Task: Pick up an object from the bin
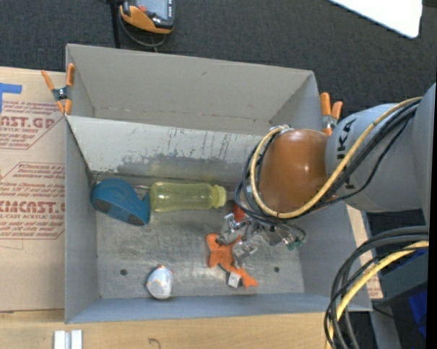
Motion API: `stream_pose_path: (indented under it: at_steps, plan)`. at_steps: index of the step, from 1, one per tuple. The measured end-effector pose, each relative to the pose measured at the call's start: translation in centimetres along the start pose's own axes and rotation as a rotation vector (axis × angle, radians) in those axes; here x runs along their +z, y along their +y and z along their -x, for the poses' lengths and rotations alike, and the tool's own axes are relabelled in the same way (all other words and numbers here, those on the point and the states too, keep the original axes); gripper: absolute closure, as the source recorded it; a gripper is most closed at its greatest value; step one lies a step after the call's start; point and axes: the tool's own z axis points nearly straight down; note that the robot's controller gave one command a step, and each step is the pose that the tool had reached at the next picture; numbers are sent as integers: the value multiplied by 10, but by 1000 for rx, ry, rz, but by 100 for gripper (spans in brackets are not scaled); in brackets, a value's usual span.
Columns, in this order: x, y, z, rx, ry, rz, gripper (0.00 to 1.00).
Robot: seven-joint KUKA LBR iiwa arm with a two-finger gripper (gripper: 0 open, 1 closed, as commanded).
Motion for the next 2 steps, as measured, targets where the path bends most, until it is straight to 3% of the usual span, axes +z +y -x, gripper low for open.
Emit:
stream_pose_path:
  at_steps: [1, 2]
  plan:
    - [0, 0, 0, 0, 0, 0, 100]
    - [-117, 49, -19, -441, 11, 10, 100]
